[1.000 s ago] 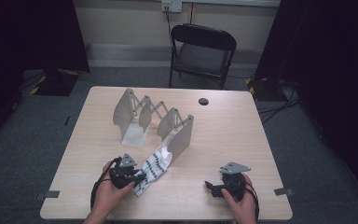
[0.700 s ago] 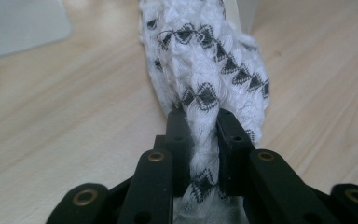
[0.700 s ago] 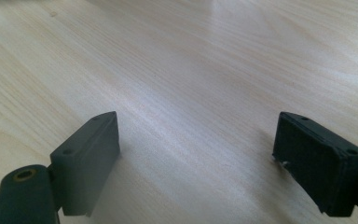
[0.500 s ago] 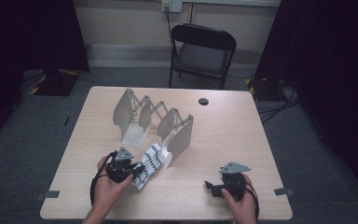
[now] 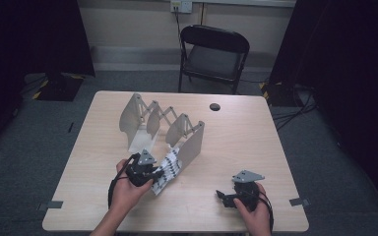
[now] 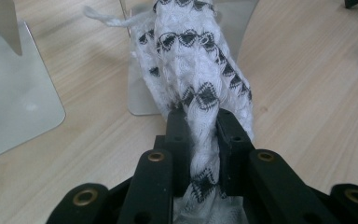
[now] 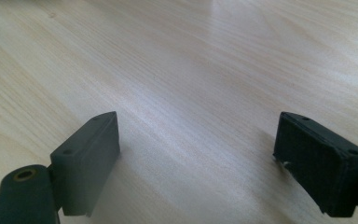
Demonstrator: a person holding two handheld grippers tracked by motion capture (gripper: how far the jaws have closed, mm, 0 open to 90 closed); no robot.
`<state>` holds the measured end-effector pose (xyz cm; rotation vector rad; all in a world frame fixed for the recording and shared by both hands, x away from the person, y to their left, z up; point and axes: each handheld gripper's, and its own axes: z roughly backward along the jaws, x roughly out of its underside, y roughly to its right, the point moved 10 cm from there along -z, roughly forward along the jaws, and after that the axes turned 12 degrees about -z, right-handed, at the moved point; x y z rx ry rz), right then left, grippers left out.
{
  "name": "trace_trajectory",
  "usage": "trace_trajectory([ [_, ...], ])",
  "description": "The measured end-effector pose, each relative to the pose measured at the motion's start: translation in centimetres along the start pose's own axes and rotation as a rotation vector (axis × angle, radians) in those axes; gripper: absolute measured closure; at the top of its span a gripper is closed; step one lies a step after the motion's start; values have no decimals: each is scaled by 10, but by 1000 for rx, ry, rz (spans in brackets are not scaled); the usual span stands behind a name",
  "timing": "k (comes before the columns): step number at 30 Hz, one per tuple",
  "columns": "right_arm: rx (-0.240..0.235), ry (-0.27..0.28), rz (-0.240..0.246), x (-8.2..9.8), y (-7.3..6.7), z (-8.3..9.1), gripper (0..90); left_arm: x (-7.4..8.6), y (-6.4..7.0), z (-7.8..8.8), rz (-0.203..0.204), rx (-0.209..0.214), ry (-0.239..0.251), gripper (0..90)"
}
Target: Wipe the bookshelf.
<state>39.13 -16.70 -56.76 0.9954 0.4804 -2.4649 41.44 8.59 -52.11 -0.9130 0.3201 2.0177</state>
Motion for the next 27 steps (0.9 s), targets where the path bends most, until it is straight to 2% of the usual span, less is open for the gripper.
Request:
trace_trajectory([
  [6, -3, 0, 0, 0, 0, 0, 135, -7, -7, -14, -17, -14, 2, 774],
  [9, -1, -1, -1, 0, 0, 0, 135, -10, -9, -19, -10, -16, 6, 768],
  [13, -2, -1, -1, 0, 0, 0, 135, -15, -13, -27, -11, -25, 20, 720],
  [14, -2, -1, -1, 0, 0, 0, 135, -15, -16, -28, -7, -29, 19, 676],
  [17, -2, -1, -1, 0, 0, 0, 135, -13, -17, -27, 13, -33, 18, 640],
  [18, -2, -1, 0, 0, 0, 0, 135, -11, -18, -25, 1, -38, 15, 630],
  [20, -3, -1, 0, 0, 0, 0, 135, -9, -18, -23, 22, -34, 20, 562],
  [21, -3, -1, 0, 0, 0, 0, 135, -8, -17, -22, 33, -24, 20, 562],
  [22, -4, -1, 1, 0, 0, -1, 135, -7, -16, -19, 45, -21, 15, 515],
  [25, -4, -1, 1, 0, 0, -1, 135, -8, -18, -14, 37, -30, 18, 496],
  [27, -4, -1, 1, 0, 0, -1, 135, -6, -18, -5, 56, -39, 24, 483],
])
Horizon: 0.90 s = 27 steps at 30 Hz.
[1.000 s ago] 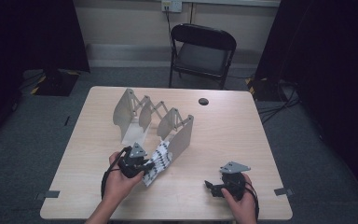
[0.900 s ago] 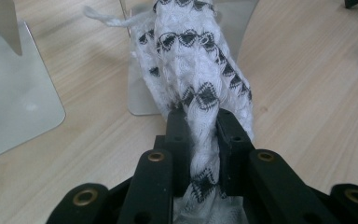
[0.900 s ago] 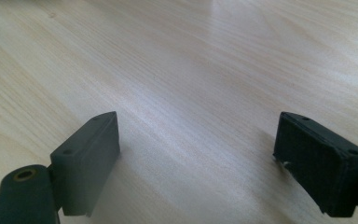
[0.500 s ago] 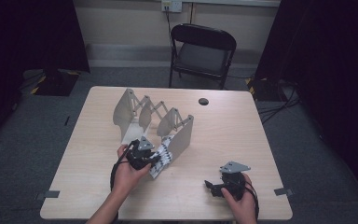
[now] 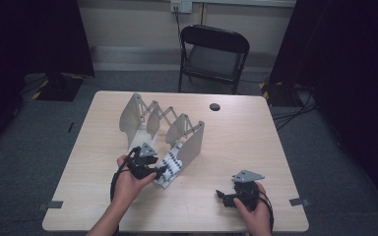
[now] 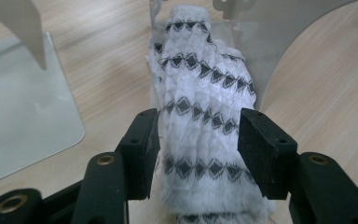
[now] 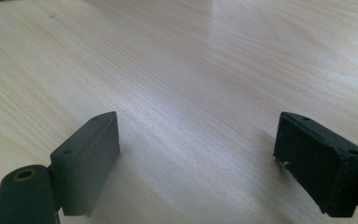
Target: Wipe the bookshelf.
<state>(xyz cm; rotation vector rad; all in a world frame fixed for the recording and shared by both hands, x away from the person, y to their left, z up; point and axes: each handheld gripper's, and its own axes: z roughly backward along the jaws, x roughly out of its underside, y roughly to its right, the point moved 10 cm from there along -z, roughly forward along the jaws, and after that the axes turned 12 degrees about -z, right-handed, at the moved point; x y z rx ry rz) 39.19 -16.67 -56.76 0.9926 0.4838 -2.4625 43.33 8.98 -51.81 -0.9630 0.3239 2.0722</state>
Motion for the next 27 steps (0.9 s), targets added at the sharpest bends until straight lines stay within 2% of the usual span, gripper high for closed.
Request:
trace_trajectory([
  [6, 0, 0, 0, 0, 0, 0, 135, 11, 8, 6, 3, 3, 0, 461],
  [13, -1, 0, 0, 0, 0, 0, 135, 24, 12, -5, -24, 3, -50, 482],
  [15, -2, 0, 1, 0, 0, 0, 135, 28, 11, -9, -14, 4, -73, 500],
  [16, -3, 0, 2, 0, 0, 0, 135, 29, 10, -10, -23, 0, -78, 508],
  [19, -6, 0, 7, 0, 0, 0, 135, 30, 10, -15, -5, 9, -72, 523],
  [21, -8, -2, 9, 0, 0, 0, 135, 31, 10, -19, -28, -2, -82, 540],
  [23, -8, -3, 8, 0, 0, 0, 135, 30, 11, -20, -31, -1, -82, 547],
  [26, -6, -1, 9, 0, 0, 0, 135, 28, 14, -22, -51, 4, -94, 657],
  [27, -7, -2, 10, 0, 0, 0, 135, 27, 16, -22, -59, 11, -100, 657],
])
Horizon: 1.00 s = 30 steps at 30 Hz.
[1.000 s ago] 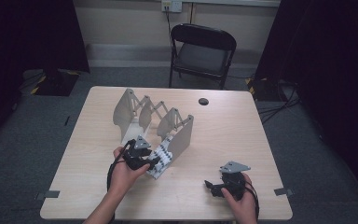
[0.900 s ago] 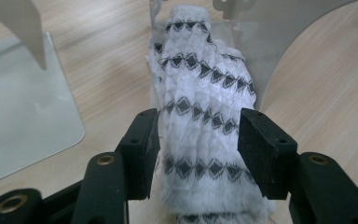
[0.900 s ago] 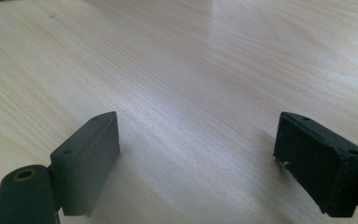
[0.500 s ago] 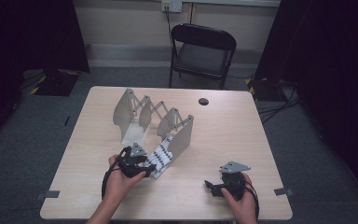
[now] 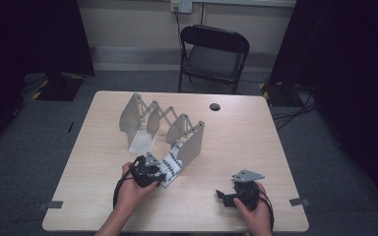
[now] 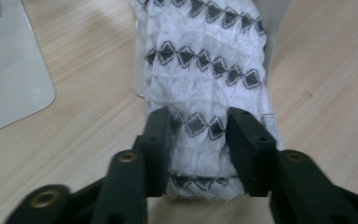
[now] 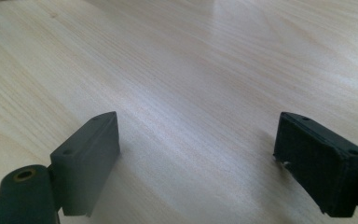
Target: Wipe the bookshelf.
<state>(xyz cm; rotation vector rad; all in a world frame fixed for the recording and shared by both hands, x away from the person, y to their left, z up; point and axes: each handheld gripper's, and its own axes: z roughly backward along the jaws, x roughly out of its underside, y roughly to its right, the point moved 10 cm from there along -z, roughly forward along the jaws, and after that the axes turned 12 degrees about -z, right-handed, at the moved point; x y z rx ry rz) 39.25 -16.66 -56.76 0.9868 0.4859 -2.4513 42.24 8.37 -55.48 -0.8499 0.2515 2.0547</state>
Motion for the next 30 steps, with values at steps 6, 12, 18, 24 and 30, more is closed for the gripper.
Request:
trace_trajectory([
  [6, 0, 0, 0, 0, 0, 0, 135, -7, 3, -2, 29, -2, 11, 750],
  [12, 0, 0, 0, 0, 0, 0, 135, -24, -1, -3, 45, -7, 47, 762],
  [18, 0, 1, 0, 0, 0, 0, 135, -34, -12, -17, 73, -10, 48, 755],
  [24, -1, 0, 0, 0, 0, 0, 135, -31, -9, -26, 47, -6, 39, 743],
  [30, 0, 1, 1, 0, 0, 0, 135, -28, -1, -21, 12, 19, 16, 751],
])
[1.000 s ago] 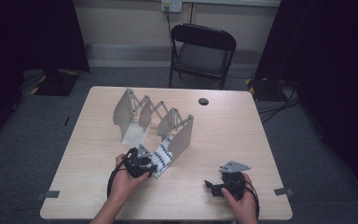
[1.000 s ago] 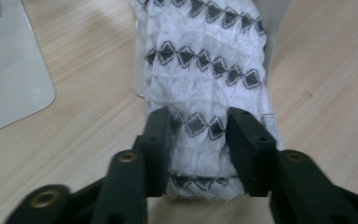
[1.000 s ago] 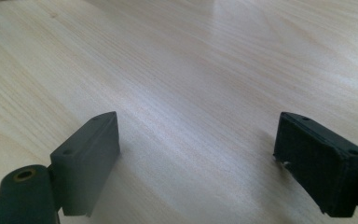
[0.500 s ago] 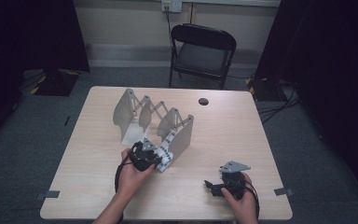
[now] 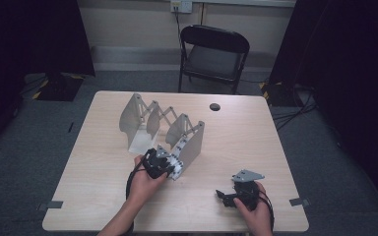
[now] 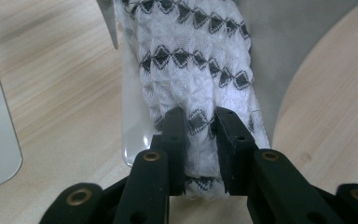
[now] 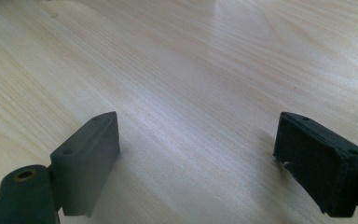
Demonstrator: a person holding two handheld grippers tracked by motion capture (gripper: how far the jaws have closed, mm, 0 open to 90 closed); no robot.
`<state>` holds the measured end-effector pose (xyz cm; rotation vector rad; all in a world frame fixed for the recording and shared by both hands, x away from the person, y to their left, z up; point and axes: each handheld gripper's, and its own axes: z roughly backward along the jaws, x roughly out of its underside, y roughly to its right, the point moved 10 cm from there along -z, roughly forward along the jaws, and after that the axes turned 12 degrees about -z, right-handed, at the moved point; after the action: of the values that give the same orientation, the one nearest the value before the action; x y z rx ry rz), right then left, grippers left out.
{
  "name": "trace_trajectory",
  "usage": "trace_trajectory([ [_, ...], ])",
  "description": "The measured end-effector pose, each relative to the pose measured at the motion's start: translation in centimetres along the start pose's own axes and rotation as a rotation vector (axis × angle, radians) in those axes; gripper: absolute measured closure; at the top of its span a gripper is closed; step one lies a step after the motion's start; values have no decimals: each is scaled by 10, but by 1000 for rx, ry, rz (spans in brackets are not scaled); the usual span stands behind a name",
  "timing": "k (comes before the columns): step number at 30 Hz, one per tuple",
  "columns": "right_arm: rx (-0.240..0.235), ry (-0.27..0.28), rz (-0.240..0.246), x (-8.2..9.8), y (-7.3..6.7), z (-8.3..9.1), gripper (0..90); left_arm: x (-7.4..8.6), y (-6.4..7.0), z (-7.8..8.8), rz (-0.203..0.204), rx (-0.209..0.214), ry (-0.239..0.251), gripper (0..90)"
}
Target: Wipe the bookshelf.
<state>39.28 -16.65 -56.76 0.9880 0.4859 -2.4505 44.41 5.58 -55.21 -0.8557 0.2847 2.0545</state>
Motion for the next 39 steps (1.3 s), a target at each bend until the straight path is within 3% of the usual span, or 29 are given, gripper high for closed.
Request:
trace_trajectory([
  [7, 0, -1, 0, 0, 0, 0, 135, 11, 9, 12, -9, 11, -12, 754],
  [14, 0, -1, 0, 0, 0, 0, 135, 2, -2, 21, -25, -24, 9, 757],
  [22, 0, -2, 1, 0, 0, 0, 135, -18, -5, 5, -5, -31, 49, 756],
  [30, 0, 0, 1, 0, 0, 0, 135, -13, -5, -11, -4, -24, 25, 743],
  [32, 0, -1, 1, 0, 0, 0, 135, -13, -4, -12, 2, -21, 45, 740],
  [39, 0, -2, 1, 0, 0, 0, 135, -12, -2, -10, -2, -21, 18, 741],
])
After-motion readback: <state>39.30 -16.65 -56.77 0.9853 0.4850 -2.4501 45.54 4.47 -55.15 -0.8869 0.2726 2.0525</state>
